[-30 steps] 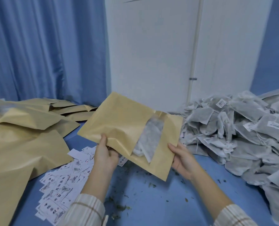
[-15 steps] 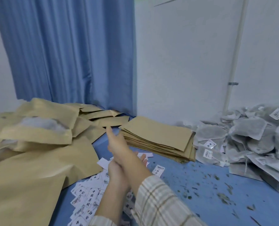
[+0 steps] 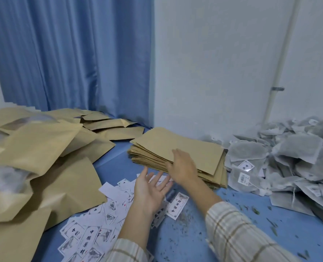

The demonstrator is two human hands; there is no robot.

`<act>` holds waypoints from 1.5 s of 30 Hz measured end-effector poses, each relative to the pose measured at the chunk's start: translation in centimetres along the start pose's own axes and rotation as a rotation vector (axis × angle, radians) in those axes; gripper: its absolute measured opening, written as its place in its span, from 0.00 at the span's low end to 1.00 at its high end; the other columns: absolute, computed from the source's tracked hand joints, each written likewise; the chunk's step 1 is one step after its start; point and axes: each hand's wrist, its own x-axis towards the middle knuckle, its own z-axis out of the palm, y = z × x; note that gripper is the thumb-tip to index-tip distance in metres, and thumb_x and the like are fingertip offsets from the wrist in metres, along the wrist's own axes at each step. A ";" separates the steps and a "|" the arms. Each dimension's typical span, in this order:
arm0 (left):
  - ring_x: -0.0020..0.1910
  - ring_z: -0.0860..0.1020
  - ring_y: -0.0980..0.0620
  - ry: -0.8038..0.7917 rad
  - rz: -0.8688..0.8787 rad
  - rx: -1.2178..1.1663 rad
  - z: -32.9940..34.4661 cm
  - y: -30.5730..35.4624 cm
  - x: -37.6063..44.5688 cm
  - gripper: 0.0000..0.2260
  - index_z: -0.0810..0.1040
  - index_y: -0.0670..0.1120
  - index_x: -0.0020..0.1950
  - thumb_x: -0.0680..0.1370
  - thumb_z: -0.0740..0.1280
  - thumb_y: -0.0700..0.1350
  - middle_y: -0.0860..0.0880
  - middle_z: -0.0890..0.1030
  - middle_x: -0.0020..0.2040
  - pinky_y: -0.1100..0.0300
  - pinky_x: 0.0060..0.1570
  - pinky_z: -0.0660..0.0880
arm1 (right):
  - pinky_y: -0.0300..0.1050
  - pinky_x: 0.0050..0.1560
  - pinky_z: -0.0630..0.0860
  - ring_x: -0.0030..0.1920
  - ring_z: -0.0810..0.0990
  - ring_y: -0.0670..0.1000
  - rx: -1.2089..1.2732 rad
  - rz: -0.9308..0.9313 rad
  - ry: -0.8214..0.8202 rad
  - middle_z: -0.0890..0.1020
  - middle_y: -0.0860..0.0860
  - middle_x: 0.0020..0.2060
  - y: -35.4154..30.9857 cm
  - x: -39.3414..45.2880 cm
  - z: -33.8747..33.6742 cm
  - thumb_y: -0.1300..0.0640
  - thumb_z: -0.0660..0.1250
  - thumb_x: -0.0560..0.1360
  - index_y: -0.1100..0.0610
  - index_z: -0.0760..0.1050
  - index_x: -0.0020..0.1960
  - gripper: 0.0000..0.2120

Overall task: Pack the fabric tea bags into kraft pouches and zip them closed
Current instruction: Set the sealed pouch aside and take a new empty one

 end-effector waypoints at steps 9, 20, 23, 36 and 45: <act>0.54 0.76 0.35 0.022 -0.019 -0.012 -1.3 -2.1 3.2 0.22 0.61 0.38 0.71 0.80 0.63 0.44 0.36 0.72 0.64 0.47 0.51 0.73 | 0.45 0.51 0.72 0.51 0.79 0.53 -0.509 -0.148 0.139 0.81 0.49 0.50 9.2 -1.9 0.2 0.47 0.66 0.74 0.50 0.74 0.61 0.17; 0.57 0.77 0.40 -0.114 0.078 0.085 1.5 -3.9 0.8 0.17 0.70 0.41 0.67 0.78 0.62 0.38 0.39 0.77 0.61 0.45 0.50 0.76 | 0.41 0.38 0.78 0.36 0.81 0.50 -0.262 -0.563 0.665 0.84 0.49 0.39 10.1 -11.4 -3.2 0.58 0.64 0.72 0.53 0.84 0.46 0.10; 0.51 0.77 0.42 -0.040 0.232 0.130 2.4 -3.8 -1.2 0.16 0.68 0.35 0.67 0.79 0.58 0.30 0.37 0.75 0.62 0.50 0.43 0.76 | 0.43 0.48 0.78 0.41 0.82 0.50 -0.238 -0.522 0.541 0.84 0.47 0.43 9.1 -12.9 -4.9 0.52 0.69 0.72 0.51 0.83 0.49 0.08; 0.69 0.64 0.46 -0.281 1.385 1.890 2.6 -3.5 -8.8 0.43 0.55 0.65 0.72 0.69 0.56 0.25 0.50 0.62 0.75 0.58 0.64 0.59 | 0.45 0.38 0.81 0.45 0.83 0.52 1.629 0.292 0.162 0.84 0.54 0.48 4.8 -17.9 -14.1 0.39 0.55 0.76 0.55 0.76 0.58 0.23; 0.76 0.38 0.51 -0.709 0.417 2.150 0.0 -9.7 -9.6 0.51 0.42 0.61 0.76 0.64 0.74 0.57 0.51 0.40 0.78 0.48 0.73 0.44 | 0.42 0.30 0.77 0.32 0.81 0.51 1.526 0.721 0.192 0.81 0.56 0.35 9.9 -23.5 -9.9 0.63 0.60 0.77 0.62 0.75 0.44 0.06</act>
